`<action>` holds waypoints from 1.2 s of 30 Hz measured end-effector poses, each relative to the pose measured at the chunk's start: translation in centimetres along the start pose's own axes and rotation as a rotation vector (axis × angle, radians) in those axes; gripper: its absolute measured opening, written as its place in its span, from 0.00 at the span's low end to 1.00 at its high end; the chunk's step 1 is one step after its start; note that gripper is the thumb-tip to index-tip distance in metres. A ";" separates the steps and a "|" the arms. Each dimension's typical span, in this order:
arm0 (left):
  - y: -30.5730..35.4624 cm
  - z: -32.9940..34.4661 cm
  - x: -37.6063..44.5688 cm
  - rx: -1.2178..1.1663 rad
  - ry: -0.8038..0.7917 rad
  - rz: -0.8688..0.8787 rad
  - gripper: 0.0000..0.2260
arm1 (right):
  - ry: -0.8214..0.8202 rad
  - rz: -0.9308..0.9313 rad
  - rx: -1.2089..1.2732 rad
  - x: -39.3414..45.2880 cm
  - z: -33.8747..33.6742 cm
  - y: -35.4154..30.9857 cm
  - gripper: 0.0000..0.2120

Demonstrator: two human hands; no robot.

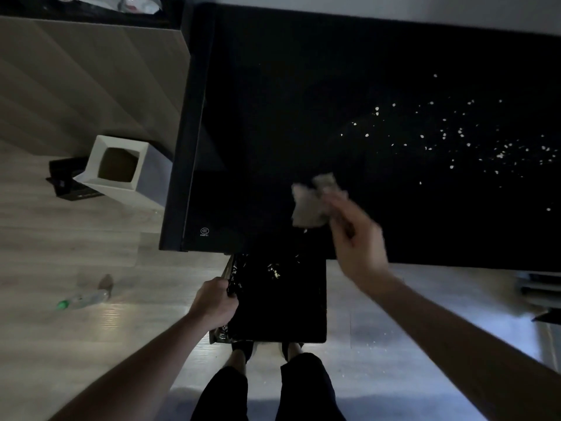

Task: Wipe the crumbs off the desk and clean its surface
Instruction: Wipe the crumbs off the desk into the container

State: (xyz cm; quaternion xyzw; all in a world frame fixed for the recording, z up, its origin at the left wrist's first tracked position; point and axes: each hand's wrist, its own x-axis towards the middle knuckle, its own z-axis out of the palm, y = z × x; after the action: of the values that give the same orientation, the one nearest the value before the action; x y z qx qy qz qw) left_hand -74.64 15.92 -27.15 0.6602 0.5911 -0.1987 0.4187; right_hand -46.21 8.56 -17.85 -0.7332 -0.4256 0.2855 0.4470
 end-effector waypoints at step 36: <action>2.8 0.8 0.2 -0.007 0.063 -0.044 0.13 | 0.149 0.058 -0.505 23.0 -9.1 5.9 0.19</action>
State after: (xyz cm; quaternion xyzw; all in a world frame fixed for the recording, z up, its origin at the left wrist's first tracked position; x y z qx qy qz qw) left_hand -71.79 15.50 -26.85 0.6513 0.6192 -0.1848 0.3977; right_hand -25.86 23.62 -20.07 -0.8524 -0.4280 0.1283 0.2716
